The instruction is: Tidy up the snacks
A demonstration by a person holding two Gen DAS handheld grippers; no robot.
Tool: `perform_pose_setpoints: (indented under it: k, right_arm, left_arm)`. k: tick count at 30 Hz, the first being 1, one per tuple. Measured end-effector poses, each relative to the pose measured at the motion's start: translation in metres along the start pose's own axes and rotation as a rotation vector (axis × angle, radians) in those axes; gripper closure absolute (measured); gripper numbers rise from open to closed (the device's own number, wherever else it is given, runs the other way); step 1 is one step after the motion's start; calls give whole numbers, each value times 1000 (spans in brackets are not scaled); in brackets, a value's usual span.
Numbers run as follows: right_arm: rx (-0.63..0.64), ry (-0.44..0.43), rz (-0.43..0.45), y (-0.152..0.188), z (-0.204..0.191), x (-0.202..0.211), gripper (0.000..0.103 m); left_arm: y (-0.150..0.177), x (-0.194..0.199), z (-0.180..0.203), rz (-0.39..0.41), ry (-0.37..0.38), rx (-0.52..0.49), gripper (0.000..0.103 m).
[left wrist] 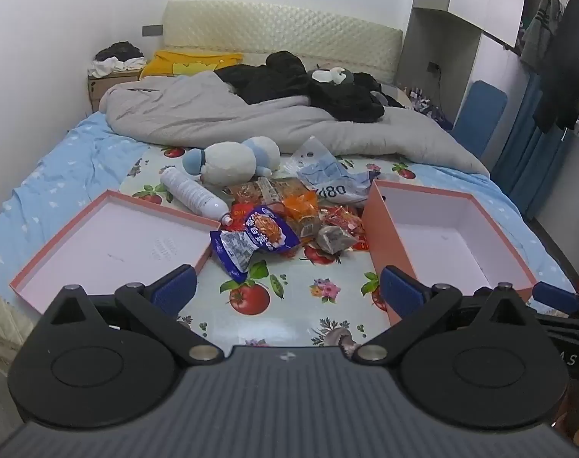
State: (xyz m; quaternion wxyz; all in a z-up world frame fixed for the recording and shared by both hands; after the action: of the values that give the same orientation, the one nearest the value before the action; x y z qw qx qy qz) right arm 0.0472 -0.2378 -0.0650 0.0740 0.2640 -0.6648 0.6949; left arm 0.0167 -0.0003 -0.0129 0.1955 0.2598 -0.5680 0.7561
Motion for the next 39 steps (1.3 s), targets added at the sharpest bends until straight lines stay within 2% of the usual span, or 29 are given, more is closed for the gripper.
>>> perform_pose_setpoints:
  k: [2, 23, 39]
  right_arm:
    - [4, -1, -4, 0, -1, 1, 0]
    - [-4, 1, -18, 1, -1, 1, 0]
    - [-4, 8, -18, 4, 3, -1, 0]
  left_arm:
    - [0, 0, -1, 19, 17, 20, 0]
    - [-4, 2, -4, 28, 19, 22, 0]
    - [-4, -9, 6, -8, 34, -6, 0]
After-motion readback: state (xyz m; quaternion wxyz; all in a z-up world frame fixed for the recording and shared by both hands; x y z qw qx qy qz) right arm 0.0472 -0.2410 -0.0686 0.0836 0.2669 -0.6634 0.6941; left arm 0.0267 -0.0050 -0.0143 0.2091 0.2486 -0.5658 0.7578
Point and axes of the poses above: each gripper's, at about its wrist camera, not at the fingertips, and x roughly against the way its jaws point, z to its right, y to its underside, the point moved 2 cm from there along -x, roughly the way its jaws point, and after that the axes turned 8 degrees about x, right-handed, at the moved point
